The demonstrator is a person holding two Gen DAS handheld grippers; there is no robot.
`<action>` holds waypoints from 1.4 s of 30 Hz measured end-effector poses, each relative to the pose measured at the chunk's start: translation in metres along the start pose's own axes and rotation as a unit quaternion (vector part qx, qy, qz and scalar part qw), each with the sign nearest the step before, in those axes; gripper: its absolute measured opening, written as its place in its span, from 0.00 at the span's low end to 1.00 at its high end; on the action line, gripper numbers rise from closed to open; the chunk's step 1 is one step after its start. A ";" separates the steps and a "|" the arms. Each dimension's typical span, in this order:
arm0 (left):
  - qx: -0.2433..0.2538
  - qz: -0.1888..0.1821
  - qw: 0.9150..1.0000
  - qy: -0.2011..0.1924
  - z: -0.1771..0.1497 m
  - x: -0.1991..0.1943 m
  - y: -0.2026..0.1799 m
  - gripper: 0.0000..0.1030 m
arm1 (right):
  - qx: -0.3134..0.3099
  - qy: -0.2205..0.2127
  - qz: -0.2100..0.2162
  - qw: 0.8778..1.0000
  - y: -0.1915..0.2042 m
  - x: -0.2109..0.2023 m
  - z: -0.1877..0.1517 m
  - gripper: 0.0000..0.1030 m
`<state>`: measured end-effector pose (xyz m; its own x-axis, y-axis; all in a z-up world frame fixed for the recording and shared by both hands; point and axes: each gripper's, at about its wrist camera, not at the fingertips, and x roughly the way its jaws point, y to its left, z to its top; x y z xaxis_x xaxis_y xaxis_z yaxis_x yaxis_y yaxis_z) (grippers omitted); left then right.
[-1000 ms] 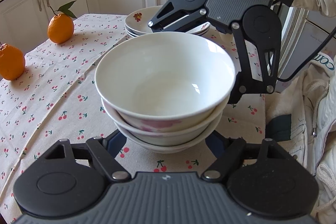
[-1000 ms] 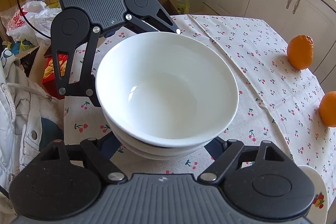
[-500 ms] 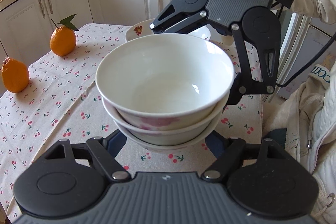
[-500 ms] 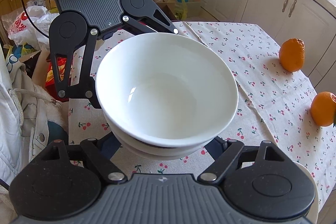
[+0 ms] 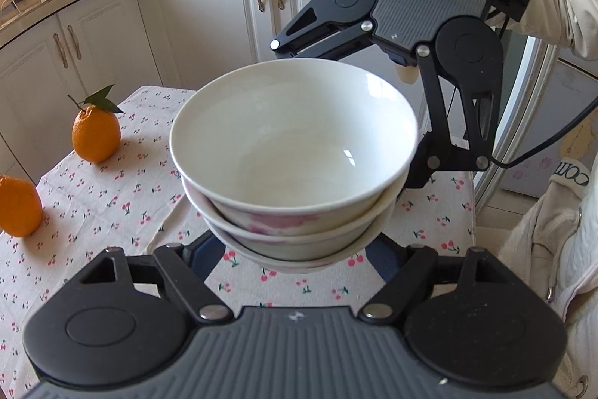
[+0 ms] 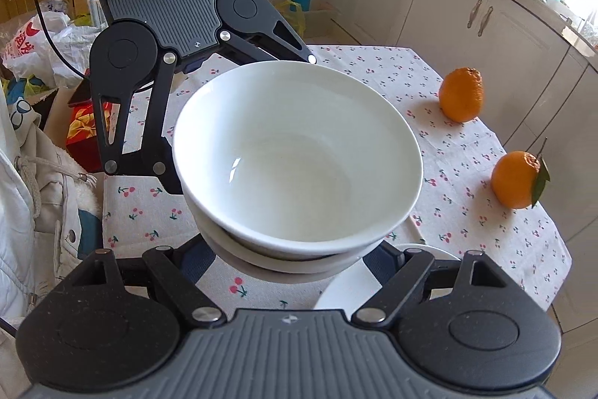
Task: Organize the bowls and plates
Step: 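Lift the bowl stack with both grippers and carry it over the plate stack, then lower the bowls onto the plates and open both grippers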
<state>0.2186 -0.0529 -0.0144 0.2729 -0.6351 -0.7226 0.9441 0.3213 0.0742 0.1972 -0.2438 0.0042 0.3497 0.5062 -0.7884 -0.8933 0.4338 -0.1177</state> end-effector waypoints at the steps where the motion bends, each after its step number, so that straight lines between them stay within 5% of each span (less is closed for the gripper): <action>1: 0.002 -0.002 1.000 -0.001 0.004 0.003 0.001 0.79 | 0.002 0.000 -0.004 1.000 -0.004 -0.004 -0.003 0.86; 22: 0.047 -0.049 0.998 -0.008 0.060 0.093 0.020 0.79 | 0.078 0.024 -0.054 0.995 -0.065 -0.023 -0.075 0.86; 42: 0.045 -0.060 0.997 0.003 0.063 0.111 0.021 0.79 | 0.109 0.024 -0.045 0.993 -0.076 -0.016 -0.093 0.86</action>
<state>0.2801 -0.1608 -0.0500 0.1557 -0.6608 -0.7342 0.9828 0.1785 0.0478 0.2328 -0.3544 -0.0305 0.4071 0.4239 -0.8091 -0.7744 0.6298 -0.0596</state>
